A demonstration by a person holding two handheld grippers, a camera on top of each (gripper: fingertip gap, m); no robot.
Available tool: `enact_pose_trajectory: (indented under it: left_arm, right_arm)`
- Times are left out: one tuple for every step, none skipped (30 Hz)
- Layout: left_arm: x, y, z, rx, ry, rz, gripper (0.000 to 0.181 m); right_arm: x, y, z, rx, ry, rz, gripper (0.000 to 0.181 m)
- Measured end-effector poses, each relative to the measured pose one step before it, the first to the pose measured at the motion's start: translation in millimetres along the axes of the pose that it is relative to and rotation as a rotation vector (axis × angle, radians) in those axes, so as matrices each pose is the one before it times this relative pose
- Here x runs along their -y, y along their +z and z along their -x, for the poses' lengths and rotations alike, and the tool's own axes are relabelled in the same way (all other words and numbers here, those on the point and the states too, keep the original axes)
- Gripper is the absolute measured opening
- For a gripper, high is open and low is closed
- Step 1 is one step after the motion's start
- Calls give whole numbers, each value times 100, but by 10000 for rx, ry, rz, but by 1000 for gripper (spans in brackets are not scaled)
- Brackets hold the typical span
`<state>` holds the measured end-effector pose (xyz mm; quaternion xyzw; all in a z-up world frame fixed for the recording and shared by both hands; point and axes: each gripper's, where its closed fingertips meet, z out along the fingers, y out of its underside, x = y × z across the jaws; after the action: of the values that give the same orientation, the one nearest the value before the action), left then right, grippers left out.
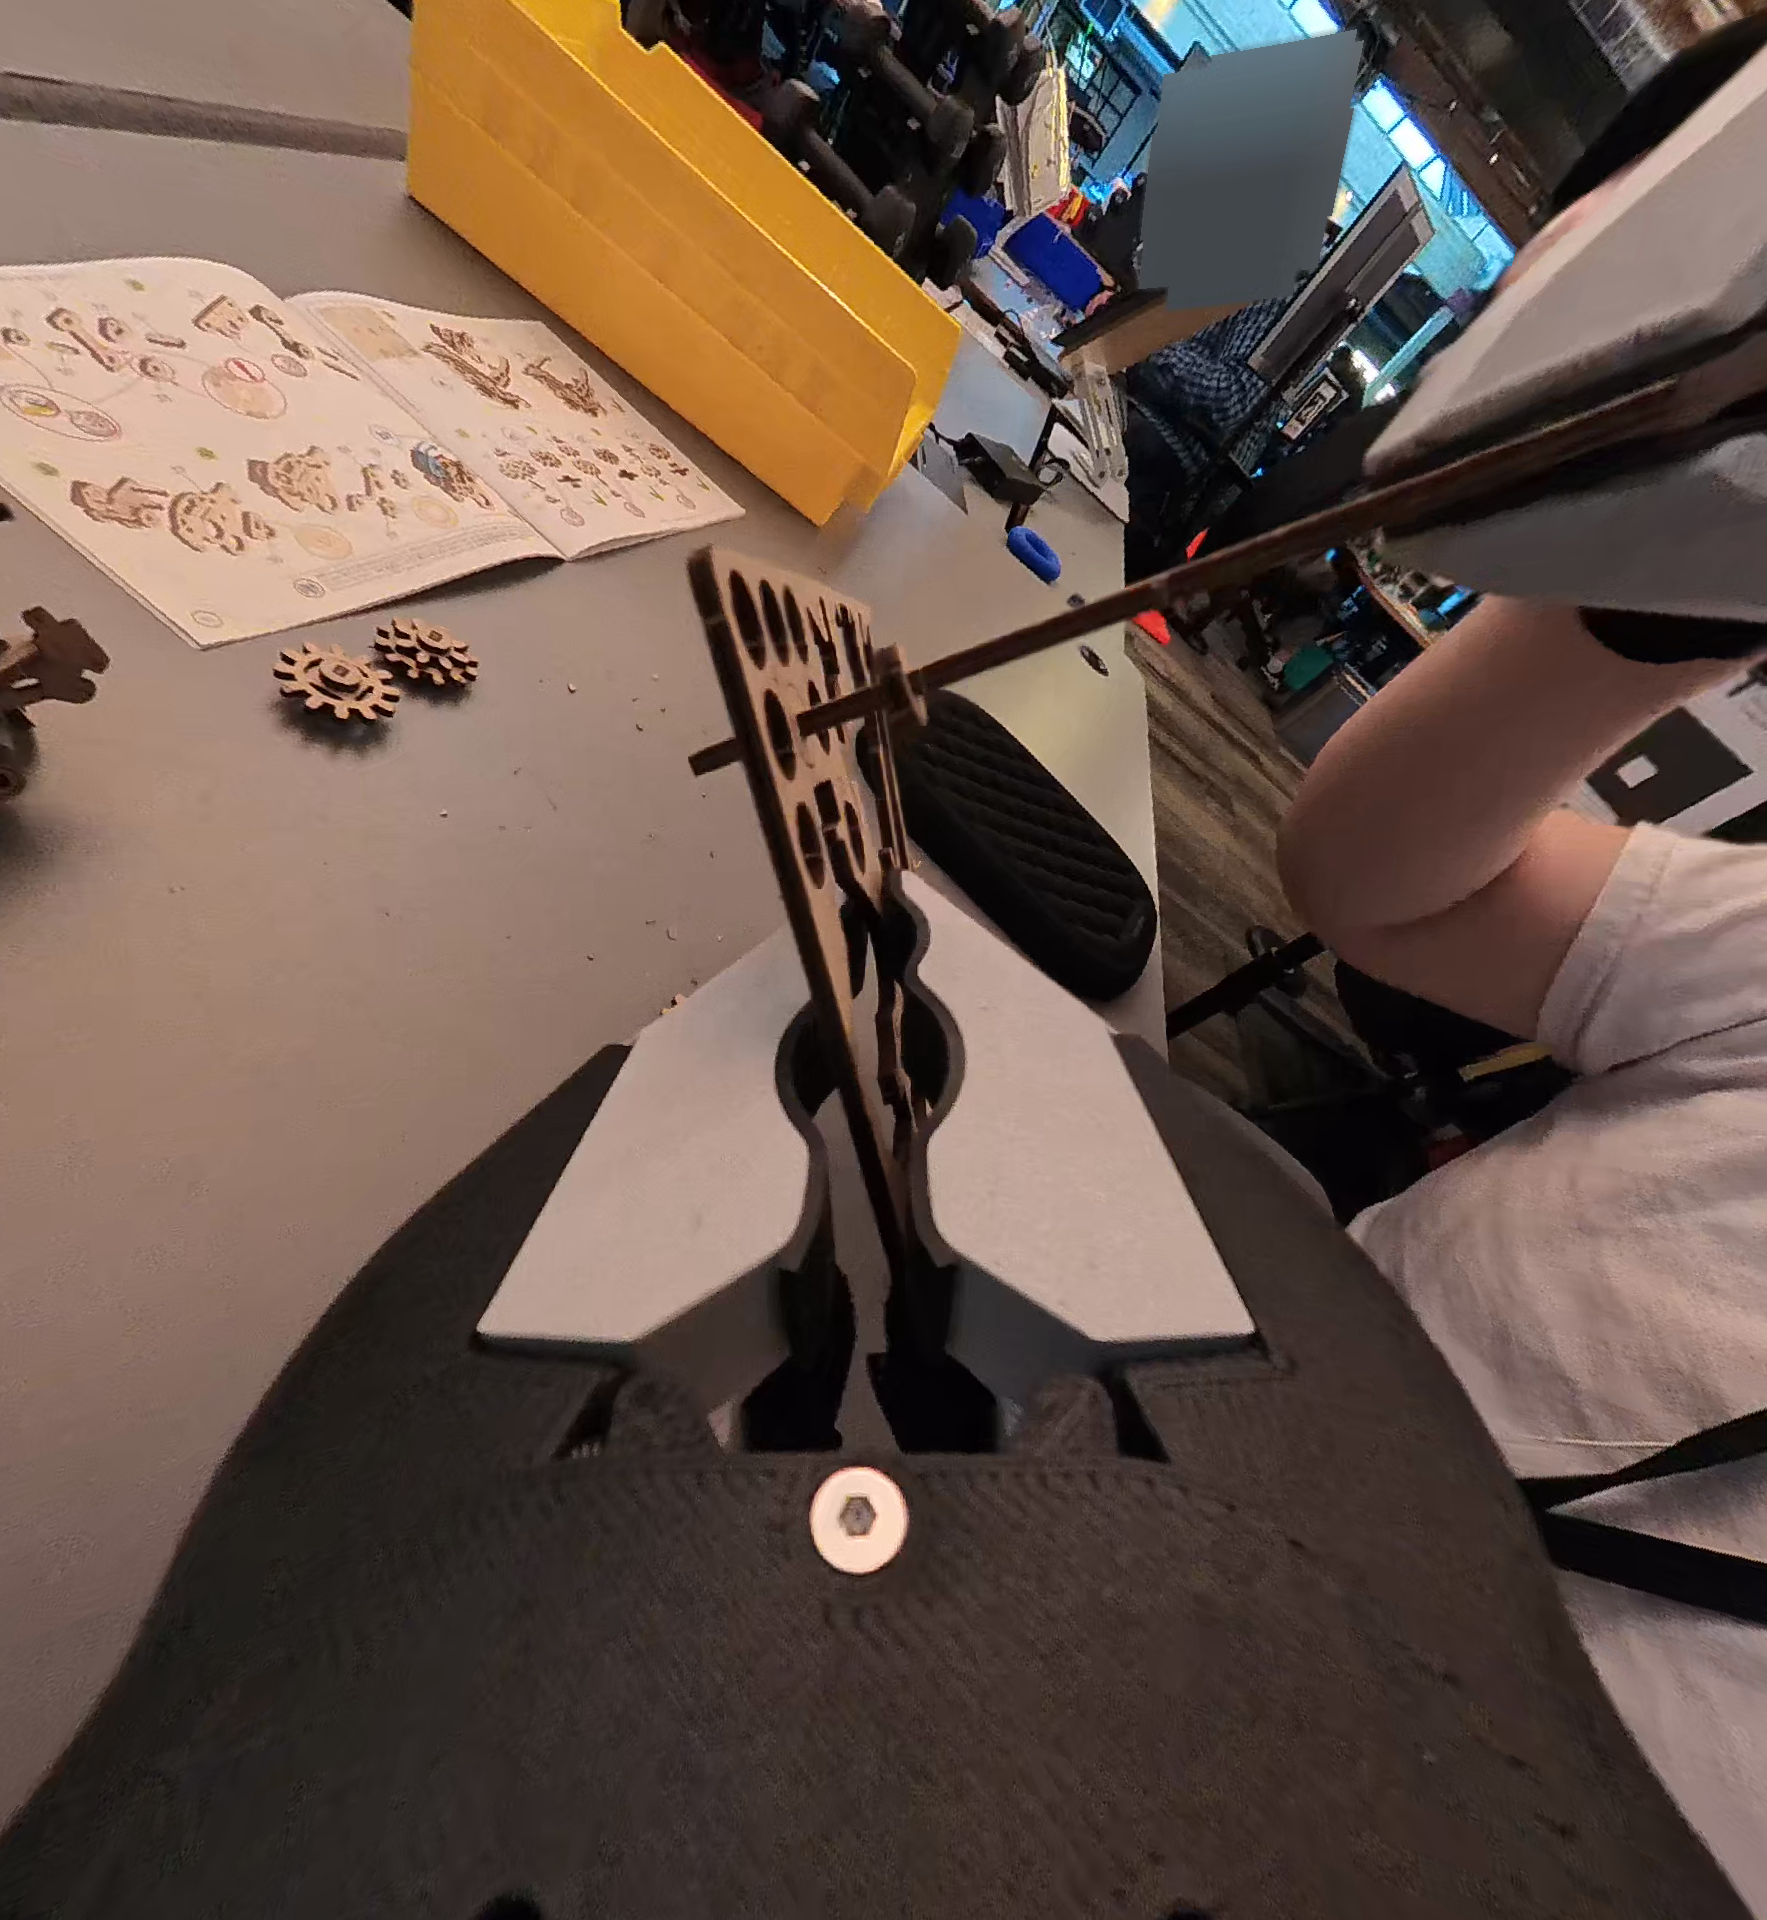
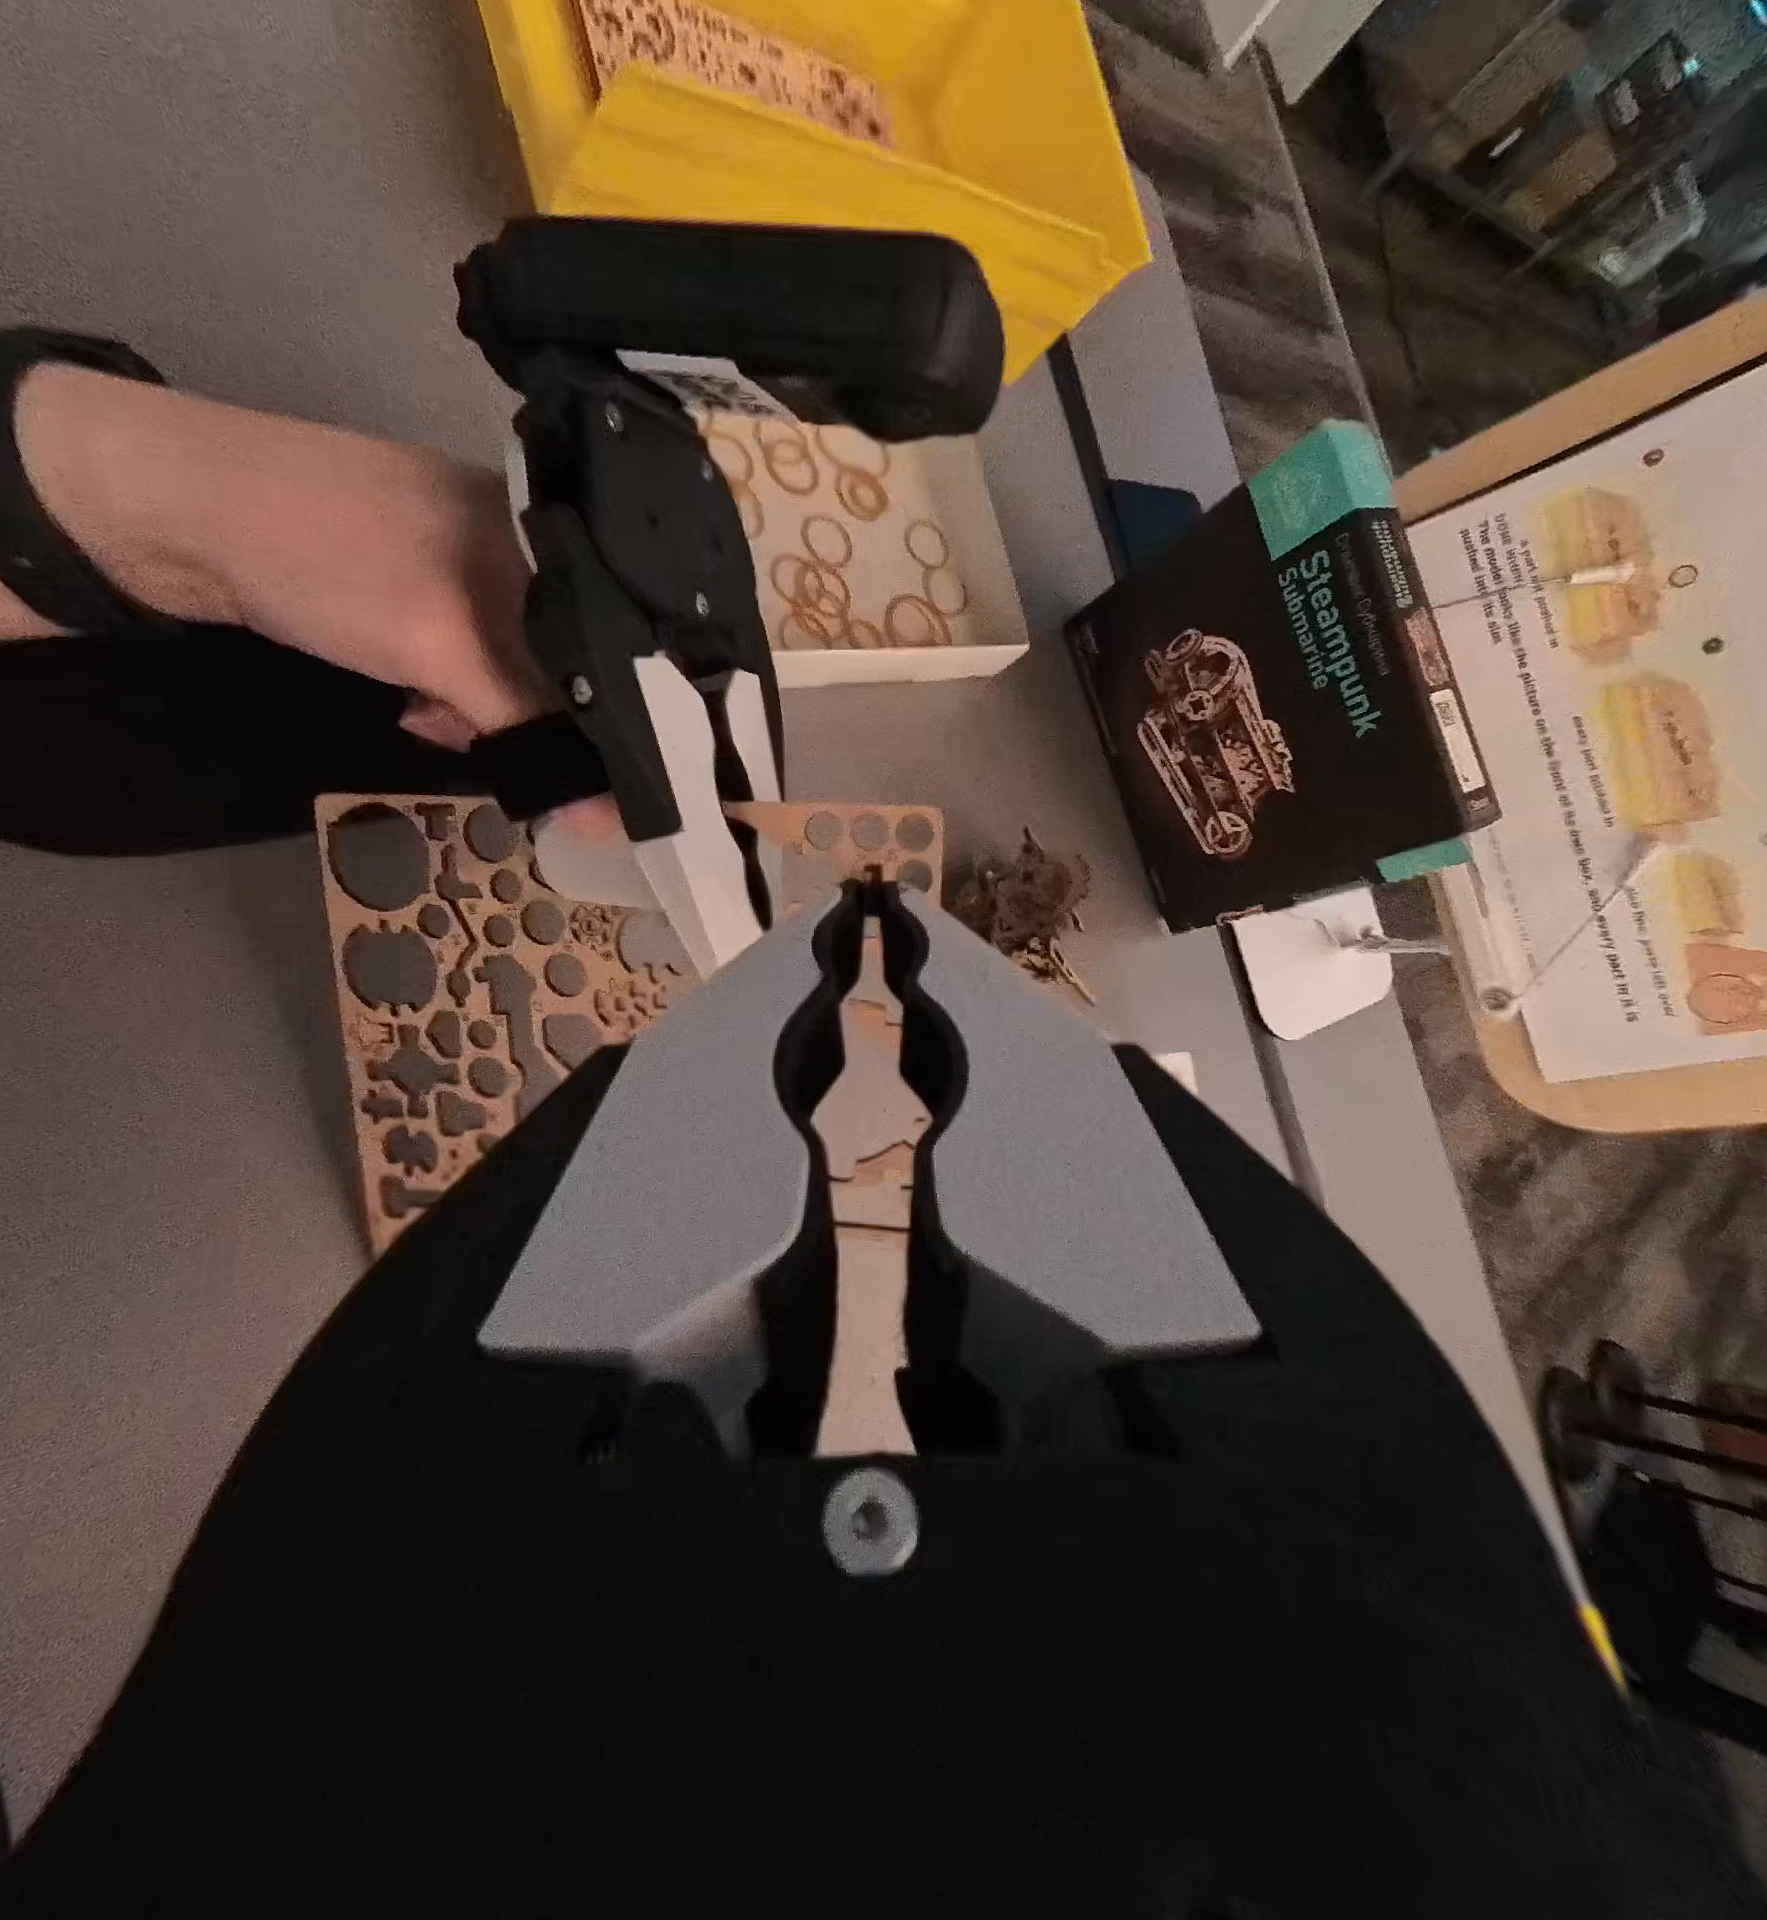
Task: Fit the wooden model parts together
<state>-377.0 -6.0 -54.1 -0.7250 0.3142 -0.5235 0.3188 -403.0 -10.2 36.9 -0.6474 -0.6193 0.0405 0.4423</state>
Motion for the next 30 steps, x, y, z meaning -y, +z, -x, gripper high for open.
enact_pose_trajectory:
  left_arm:
    - [180, -181, 61, -3, -37, -113, 1]
    - [265, -228, 13, -49, -38, -162, 1]
    - [331, -261, -38, -88, -88, -206, 1]
    - [197, -187, -115, -110, -60, -110, 1]
    - [-40, -35, 10, 27, 39, 44, 1]
    - [-145, 109, 70, 142, 134, 102, 1]
    - [-215, 220, 66, 158, 117, 130, 1]
    - [-177, 226, -15, 80, 65, 103, 1]
    - [-61, 130, -34, 36, 55, 35, 1]
    - [-127, 72, 141, 142, 115, 91, 1]
    - [-232, 98, 89, 116, 166, 164, 2]
    - [-95, 141, -395, -160, 160, 76, 1]
    - [115, 181, -725, -302, 48, -42, 2]
    - [-70, 123, 90, 128, 68, 43, 2]
    - [271, -186, 233, 70, -43, -197, 2]
    - [251, -357, -60, -161, -98, -133, 2]
    - [254, -345, -102, -169, -124, -128, 1]
    - [351, -310, 56, 20, 3, -211, 1]
    - [230, -196, 11, 30, 48, -120, 1]
    - [53, -45, -60, -19, 6, -12, 1]
    - [11, 67, 2, 31, -4, -6, 1]
    - [-107, 129, 117, 105, 22, 40, 1]
    - [-173, 147, 31, 29, 0, 87, 1]
    - [-79, 90, 58, 13, -57, 26, 1]
    - [-51, 38, 123, 27, -72, -10, 1]
    - [-43, 25, 85, 8, -66, 14, 1]
    - [-56, 35, 96, 52, -24, 14, 1]
    - [-98, 48, 164, 118, 51, 52, 1]
    - [-87, 57, 151, 138, 72, 58, 1]
    - [-152, 81, 112, 108, 94, 94, 1]
  right_arm:
    - [-287, -195, -80, 143, 419, -538, 2]
    - [-421, -279, -62, 87, 395, -551, 2]
    - [-591, -287, -100, -67, 368, -433, 2]
    - [-416, -248, 220, -49, 116, -454, 2]
    - [-243, -158, 423, -164, -224, -387, 3]
    - [-202, -13, 210, -437, -295, -90, 3]
    - [179, 115, 324, -400, -396, 5, 2]
    - [284, 224, 331, -302, -557, 199, 2]
    - [311, 351, 176, -208, -603, 350, 2]
    - [433, 437, 50, -33, -413, 316, 2]
    - [573, 463, -98, 121, -147, 205, 2]
    - [511, 465, -270, 189, -38, 176, 2]
    - [201, 481, -262, 331, 49, 306, 2]
    - [-76, 284, -360, 396, 150, 329, 2]
    - [-4, -8, -257, 435, 187, 114, 2]
    - [113, -191, -322, 333, 190, -161, 2]
    - [99, -350, -227, 356, 343, -330, 2]
    - [-230, -409, -228, 350, 403, -305, 3]
    - [-419, -411, -74, 363, 475, -346, 3]
    - [-316, -414, -80, 263, 447, -539, 3]
    - [-355, -287, 143, 228, 257, -522, 4]
    - [-419, -153, 318, 88, 8, -433, 5]
    - [-278, -105, 117, -326, -216, -412, 4]
    - [-176, -7, 283, -431, -243, -248, 4]
    - [-63, 101, 220, -540, -372, -62, 3]
    - [147, 212, 189, -638, -582, 49, 2]
    - [206, 365, 335, -476, -711, 260, 2]
    - [164, 465, 408, -302, -796, 452, 2]
    - [329, 547, 312, -179, -721, 446, 2]
    - [502, 537, 47, -97, -435, 316, 2]
